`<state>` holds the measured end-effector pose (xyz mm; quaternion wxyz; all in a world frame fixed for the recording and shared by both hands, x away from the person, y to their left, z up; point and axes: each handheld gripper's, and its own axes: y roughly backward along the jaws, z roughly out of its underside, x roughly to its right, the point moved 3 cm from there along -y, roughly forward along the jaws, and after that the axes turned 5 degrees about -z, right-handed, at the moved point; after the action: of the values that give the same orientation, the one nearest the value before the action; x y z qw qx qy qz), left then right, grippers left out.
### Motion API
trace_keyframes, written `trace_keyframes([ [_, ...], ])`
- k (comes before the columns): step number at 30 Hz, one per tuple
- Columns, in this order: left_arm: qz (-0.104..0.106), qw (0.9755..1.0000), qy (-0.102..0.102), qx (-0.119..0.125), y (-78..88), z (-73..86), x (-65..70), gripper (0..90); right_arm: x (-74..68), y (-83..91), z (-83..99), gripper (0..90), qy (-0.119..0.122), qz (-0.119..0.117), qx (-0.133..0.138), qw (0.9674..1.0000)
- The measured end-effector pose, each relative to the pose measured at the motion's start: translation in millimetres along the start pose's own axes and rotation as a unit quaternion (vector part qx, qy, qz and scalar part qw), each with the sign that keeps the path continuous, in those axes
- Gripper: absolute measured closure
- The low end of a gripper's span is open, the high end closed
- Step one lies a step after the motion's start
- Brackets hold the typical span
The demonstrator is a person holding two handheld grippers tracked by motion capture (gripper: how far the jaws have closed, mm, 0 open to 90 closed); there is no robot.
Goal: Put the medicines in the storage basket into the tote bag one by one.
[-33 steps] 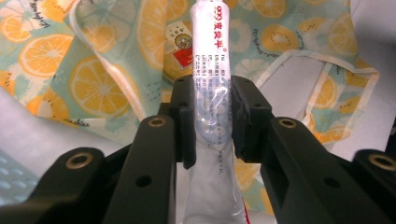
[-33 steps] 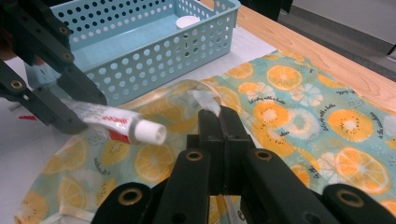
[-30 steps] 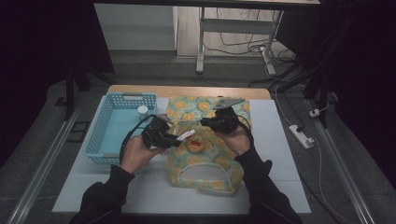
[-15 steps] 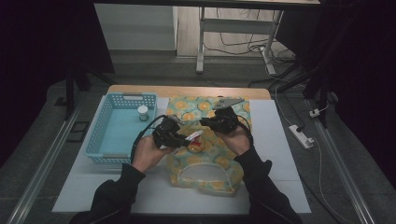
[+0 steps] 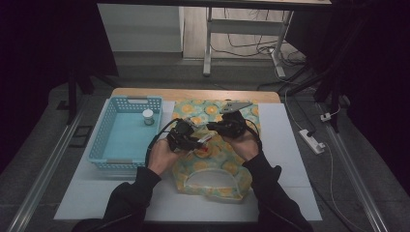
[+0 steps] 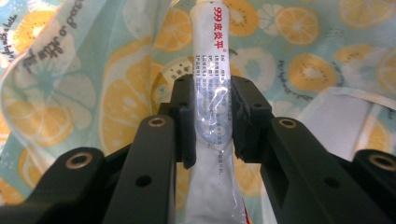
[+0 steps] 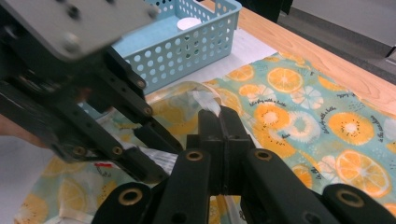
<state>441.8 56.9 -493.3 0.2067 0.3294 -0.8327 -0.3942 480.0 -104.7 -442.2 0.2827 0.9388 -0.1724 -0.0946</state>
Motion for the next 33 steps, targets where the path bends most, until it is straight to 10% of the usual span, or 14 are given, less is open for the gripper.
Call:
trace_keyframes([
  [23, -0.077, 0.9964, 0.032, -0.012, -24.2, -2.0, -18.1, 70.8, -1.4, -1.7, 0.0, 90.0, 0.004, 0.000, -0.003, 1.0000],
  [33, -0.049, 0.9979, 0.043, 0.004, -7.2, -1.8, -11.2, 40.3, 0.3, 1.4, -0.7, 90.0, 0.002, 0.000, 0.001, 1.0000],
])
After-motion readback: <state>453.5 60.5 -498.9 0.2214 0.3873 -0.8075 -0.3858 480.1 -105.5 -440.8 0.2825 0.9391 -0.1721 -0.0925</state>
